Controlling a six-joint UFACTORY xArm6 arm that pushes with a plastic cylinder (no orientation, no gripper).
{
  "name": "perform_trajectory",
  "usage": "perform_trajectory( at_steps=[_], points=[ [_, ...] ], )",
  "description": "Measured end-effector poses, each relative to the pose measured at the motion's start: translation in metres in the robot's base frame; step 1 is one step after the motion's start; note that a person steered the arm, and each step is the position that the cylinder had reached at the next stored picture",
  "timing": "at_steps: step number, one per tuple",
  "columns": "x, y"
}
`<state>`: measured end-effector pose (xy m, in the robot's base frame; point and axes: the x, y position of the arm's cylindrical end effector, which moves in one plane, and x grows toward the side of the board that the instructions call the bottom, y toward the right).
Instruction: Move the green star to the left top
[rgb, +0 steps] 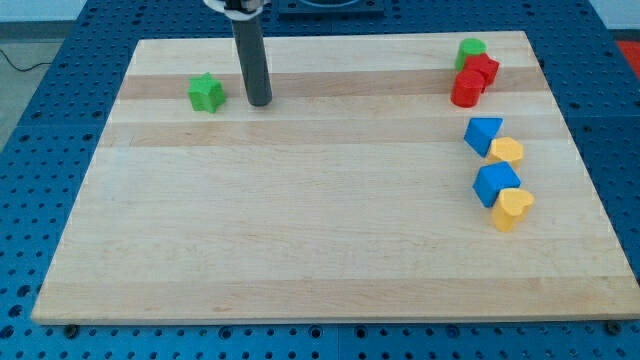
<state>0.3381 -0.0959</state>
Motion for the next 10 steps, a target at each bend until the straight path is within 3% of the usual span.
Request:
perform_trajectory(
  at_steps=[1, 3, 5, 6, 8, 10],
  points=[
    [0.002, -0.043],
    [-0.077, -0.126],
    [-0.027, -0.090],
    [-0.016, -0.127],
    [-0.024, -0.170],
    [-0.045, -0.141]
  ],
)
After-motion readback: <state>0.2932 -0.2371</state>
